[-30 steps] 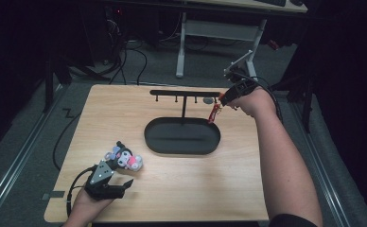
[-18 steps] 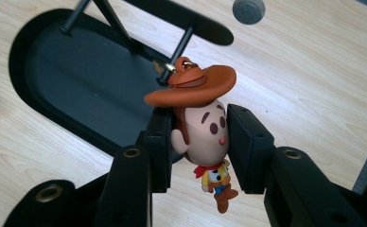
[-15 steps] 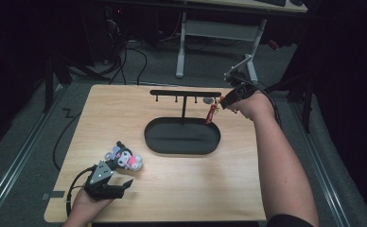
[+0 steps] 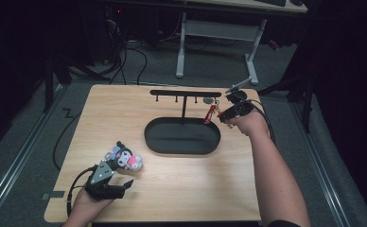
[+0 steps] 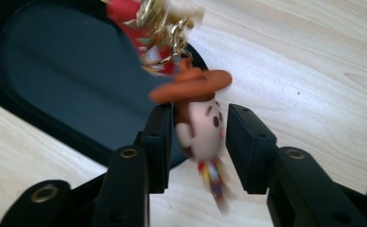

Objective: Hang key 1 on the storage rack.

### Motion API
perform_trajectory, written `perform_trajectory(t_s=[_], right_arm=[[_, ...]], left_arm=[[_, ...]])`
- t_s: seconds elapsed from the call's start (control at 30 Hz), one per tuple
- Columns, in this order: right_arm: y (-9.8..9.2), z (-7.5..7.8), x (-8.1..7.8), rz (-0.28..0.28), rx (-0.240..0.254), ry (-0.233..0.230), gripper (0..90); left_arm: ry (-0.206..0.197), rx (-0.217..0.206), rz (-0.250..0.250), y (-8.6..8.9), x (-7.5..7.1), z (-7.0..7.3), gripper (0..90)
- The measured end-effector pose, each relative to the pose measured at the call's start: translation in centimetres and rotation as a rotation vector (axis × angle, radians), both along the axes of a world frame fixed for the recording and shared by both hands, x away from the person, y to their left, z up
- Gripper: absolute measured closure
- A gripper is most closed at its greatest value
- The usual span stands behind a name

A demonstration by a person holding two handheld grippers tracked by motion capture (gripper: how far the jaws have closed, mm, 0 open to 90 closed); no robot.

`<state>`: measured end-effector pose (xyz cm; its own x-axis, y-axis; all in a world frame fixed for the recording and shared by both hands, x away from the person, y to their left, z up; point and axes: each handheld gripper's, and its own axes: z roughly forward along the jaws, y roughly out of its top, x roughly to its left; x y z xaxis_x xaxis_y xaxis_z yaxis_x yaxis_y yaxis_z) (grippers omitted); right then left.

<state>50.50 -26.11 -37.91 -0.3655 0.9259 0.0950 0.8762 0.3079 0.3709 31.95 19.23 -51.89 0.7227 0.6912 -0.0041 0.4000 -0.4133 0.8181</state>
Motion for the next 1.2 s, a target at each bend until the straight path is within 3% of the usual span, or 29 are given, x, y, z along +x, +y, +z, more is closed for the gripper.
perform_trajectory(t_s=[0.1, 0.27, 0.43, 0.57, 0.73, 0.87, 0.97, 1.07, 1.1, 1.2], right_arm=[[-0.2, -0.8, -0.3, -0.015, 0.036, -0.026, 46.4], [-0.7, -2.1, -2.0, -0.014, 0.065, -0.053, 42.0], [-1.4, -4.2, -6.4, 0.028, 0.089, -0.088, 39.0], [-2.2, -6.1, -9.9, 0.004, 0.116, -0.125, 37.6], [-3.0, -8.5, -14.9, 0.000, 0.117, -0.228, 38.2], [-3.3, -10.7, -18.5, 0.007, 0.135, -0.335, 34.4], [-3.8, -11.9, -21.2, -0.033, 0.177, -0.468, 38.9], [-4.4, -12.0, -22.2, 0.010, 0.159, -0.477, 37.4], [-4.8, -12.2, -22.3, -0.002, 0.158, -0.489, 37.6], [-5.4, -12.8, -21.9, -0.038, 0.194, -0.454, 37.0]], left_arm=[[0.001, 0.004, -0.001, 0.0, 0.0, 0.0, 18.3], [-0.002, 0.003, 0.001, 0.1, 0.0, 0.0, 18.9], [0.010, -0.002, -0.001, 0.0, 0.0, 0.1, 19.9], [0.029, -0.006, 0.000, -0.2, 0.1, 0.1, 21.5], [0.051, -0.003, 0.019, -0.3, 0.2, -0.1, 22.9], [0.038, -0.004, 0.044, -0.6, 0.0, -0.1, 25.4], [0.045, 0.012, 0.042, -0.9, 0.0, -0.3, 26.4], [0.047, 0.037, 0.040, -1.1, 0.1, -0.6, 27.8], [0.049, 0.042, 0.050, -1.1, 0.1, -0.7, 28.0], [0.032, 0.016, 0.092, -0.8, 0.2, -0.3, 34.1]])
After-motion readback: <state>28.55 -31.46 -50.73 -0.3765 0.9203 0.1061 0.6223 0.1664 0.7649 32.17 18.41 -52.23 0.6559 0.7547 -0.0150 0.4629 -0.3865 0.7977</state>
